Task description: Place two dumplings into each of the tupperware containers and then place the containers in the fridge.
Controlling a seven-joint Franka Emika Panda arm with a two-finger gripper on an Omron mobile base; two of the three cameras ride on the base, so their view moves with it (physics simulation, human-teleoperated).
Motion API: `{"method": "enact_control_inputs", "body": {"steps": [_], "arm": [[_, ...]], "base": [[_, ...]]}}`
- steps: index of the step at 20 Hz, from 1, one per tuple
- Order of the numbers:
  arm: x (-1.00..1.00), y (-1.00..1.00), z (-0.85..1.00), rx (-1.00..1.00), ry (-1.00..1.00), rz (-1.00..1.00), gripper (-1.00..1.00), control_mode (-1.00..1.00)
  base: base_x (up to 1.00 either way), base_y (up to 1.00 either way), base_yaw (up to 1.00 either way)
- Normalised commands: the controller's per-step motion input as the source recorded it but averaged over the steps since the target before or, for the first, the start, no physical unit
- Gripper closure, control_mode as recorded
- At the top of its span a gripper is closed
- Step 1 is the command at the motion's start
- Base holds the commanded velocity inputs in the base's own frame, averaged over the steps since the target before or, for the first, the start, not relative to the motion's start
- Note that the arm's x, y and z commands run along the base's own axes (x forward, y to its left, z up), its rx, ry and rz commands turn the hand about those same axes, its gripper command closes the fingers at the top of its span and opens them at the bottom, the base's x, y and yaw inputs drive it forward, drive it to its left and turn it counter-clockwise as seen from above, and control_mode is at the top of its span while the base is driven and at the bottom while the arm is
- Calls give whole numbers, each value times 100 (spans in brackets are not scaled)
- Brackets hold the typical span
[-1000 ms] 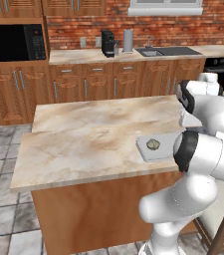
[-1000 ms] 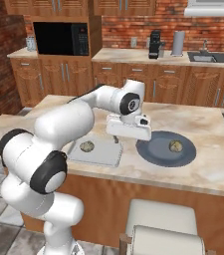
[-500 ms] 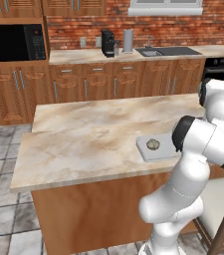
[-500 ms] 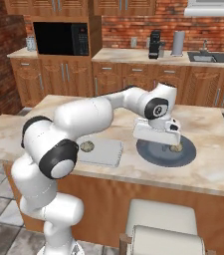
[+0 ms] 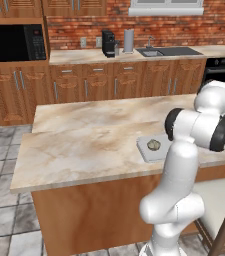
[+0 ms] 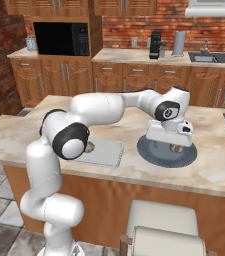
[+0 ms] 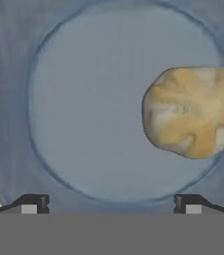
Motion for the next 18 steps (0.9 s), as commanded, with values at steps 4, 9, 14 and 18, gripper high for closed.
{"method": "enact_control_inputs", "body": {"steps": [4,9,14,18], "arm": [[24,-37,-8,0,0,-5,-100,-100],[7,-17,-1,0,0,-5,-100,-100],[2,0,-18,0,0,-3,-100,-100],[9,0,-38,0,0,-2,-100,-100]], "base": [[0,0,0],[0,0,0],[0,0,0],[0,0,0]]}}
